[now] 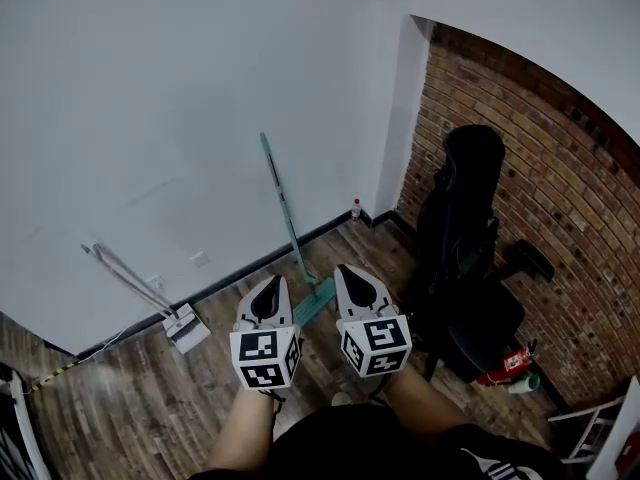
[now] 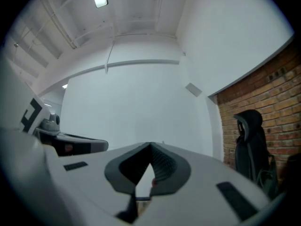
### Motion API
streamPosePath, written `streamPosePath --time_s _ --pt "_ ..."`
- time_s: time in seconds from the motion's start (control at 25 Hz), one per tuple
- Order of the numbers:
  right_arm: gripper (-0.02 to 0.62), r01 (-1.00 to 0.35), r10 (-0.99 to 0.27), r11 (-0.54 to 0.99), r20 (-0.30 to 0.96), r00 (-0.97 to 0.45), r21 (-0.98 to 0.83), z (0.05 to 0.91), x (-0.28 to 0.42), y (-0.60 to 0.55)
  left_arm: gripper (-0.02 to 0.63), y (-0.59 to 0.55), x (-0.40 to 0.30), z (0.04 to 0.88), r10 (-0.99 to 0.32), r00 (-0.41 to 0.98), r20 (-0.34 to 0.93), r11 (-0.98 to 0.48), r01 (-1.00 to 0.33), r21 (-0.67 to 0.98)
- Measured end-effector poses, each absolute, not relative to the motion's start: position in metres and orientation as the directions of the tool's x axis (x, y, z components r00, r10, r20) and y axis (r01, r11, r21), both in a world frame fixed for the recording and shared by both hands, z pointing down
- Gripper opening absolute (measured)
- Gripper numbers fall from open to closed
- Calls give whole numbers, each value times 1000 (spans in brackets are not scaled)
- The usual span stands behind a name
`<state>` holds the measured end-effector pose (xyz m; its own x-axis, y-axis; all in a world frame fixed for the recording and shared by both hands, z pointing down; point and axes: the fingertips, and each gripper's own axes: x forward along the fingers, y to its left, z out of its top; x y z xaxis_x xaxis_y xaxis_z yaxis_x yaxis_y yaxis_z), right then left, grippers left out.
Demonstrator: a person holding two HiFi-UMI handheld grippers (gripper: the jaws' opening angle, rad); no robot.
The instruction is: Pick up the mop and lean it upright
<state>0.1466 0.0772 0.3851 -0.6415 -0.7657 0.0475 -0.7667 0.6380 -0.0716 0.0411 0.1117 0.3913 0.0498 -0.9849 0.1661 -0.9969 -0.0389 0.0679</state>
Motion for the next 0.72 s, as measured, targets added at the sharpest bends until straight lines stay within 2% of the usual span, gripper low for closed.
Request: streamPosePath --time_s 0.32,0.72 --pt "6 -744 -741 664 65 -668 -73 398 150 4 -2 34 37 403 -979 -7 203 29 -994 108" --pt "6 -708 -702 700 97 -706 -89 420 142 -40 -2 -10 34 423 -968 -42 245 70 -992 105"
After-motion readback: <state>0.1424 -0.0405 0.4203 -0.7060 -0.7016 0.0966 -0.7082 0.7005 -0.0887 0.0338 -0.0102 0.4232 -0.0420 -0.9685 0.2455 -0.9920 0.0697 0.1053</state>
